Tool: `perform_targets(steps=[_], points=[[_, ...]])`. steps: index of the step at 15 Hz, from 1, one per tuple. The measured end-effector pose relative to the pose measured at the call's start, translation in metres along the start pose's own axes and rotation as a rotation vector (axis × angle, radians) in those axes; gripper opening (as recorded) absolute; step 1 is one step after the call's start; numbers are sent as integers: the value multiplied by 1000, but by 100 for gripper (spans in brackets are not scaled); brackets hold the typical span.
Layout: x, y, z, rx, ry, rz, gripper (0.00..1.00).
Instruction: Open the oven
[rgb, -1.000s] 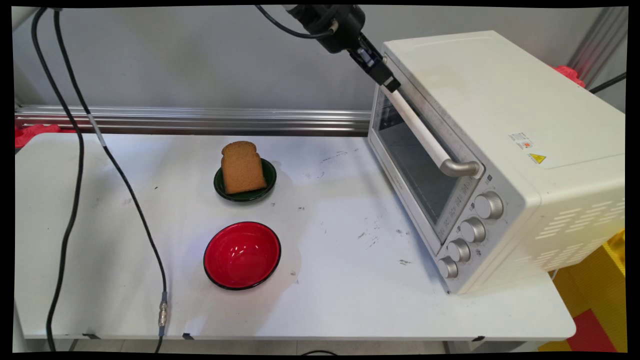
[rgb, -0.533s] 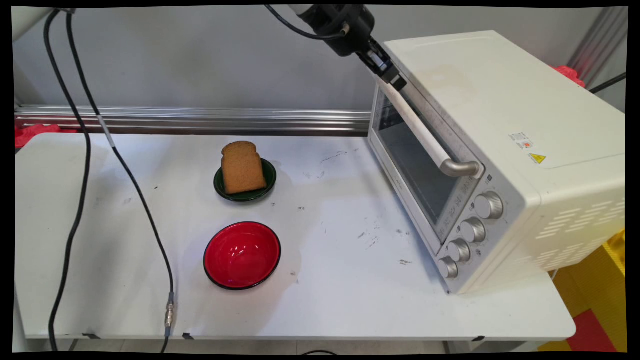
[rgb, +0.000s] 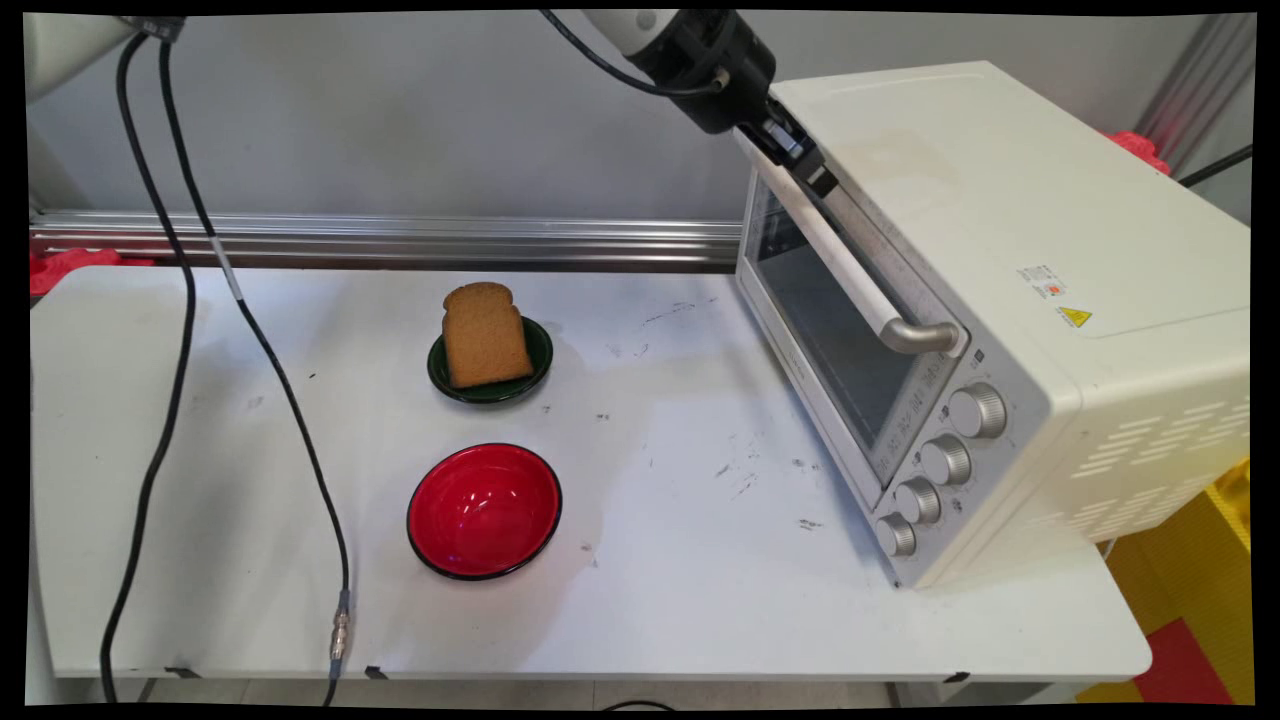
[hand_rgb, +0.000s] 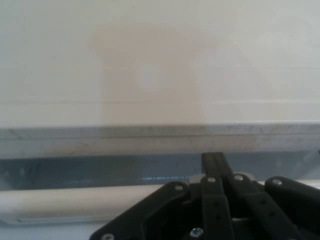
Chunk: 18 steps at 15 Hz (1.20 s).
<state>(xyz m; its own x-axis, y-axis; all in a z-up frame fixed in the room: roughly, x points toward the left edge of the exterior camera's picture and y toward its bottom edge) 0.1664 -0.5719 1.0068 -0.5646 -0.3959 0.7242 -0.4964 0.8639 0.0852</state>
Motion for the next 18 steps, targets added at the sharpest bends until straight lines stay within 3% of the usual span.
perform_targets(steps=[11,18], points=[[-19,5,22,-12,9,-11,0],[-59,7,16,-25,-59,5,0]])
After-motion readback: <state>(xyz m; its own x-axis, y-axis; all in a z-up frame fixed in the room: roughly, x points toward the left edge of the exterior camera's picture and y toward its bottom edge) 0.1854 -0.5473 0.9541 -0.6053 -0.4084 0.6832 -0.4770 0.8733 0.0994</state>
